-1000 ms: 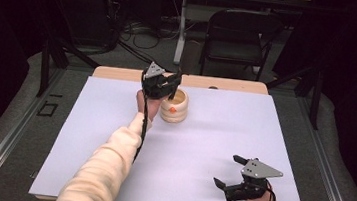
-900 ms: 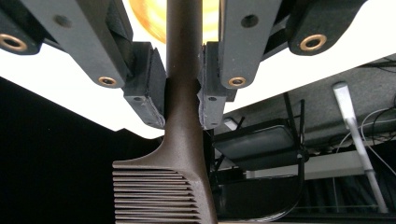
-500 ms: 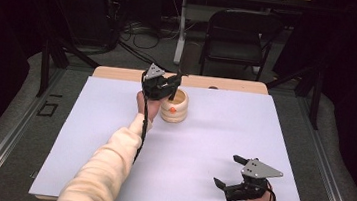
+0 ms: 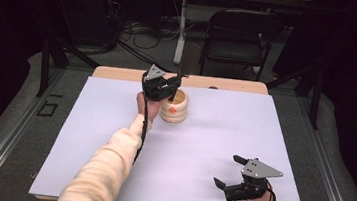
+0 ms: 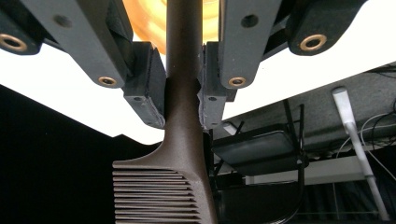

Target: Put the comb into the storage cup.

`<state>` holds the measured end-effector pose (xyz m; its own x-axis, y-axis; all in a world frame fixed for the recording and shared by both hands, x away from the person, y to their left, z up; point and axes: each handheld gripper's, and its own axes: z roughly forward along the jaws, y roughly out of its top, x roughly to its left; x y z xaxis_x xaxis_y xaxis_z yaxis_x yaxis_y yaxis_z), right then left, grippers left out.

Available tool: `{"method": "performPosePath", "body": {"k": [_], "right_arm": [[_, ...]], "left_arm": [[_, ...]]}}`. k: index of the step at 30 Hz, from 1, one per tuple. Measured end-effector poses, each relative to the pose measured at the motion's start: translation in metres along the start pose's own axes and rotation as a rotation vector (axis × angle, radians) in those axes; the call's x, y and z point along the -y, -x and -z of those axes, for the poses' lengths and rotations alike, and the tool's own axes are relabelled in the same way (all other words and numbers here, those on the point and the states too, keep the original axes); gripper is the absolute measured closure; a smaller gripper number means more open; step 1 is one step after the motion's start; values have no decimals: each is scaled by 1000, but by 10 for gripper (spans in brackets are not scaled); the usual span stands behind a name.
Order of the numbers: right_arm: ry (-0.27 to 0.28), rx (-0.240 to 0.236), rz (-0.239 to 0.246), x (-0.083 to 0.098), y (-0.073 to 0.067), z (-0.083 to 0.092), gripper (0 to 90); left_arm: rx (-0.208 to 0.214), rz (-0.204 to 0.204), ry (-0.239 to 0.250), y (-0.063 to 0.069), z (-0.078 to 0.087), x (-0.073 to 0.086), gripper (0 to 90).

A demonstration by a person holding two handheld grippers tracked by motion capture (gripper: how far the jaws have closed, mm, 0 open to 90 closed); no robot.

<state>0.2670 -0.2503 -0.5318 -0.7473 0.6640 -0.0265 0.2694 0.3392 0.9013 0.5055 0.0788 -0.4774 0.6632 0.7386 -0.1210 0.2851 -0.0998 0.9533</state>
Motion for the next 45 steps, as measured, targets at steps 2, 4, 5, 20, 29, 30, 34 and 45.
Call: {"method": "performPosePath", "body": {"k": [2,4,5,20,29,30,34,45], "right_arm": [[1,0,1,0,0,0,0],[1,0,1,0,0,0,0],[1,0,1,0,0,0,0],[-1,0,0,0,0,0,0],[0,0,1,0,1,0,0],[0,0,1,0,1,1,0],[1,1,0,0,1,1,0],[0,2,-1,0,1,1,0]], "left_arm": [[2,-4,-6,0,0,0,719],[-1,-7,-6,0,-1,1,719],[0,-7,-6,0,-1,1,719],[9,-7,-18,0,-4,6,719],[14,-15,-30,0,-6,8,719],[13,-17,-31,0,-6,8,719],[10,-25,-35,1,-7,8,720],[5,-27,-44,-1,-7,12,719]]}}
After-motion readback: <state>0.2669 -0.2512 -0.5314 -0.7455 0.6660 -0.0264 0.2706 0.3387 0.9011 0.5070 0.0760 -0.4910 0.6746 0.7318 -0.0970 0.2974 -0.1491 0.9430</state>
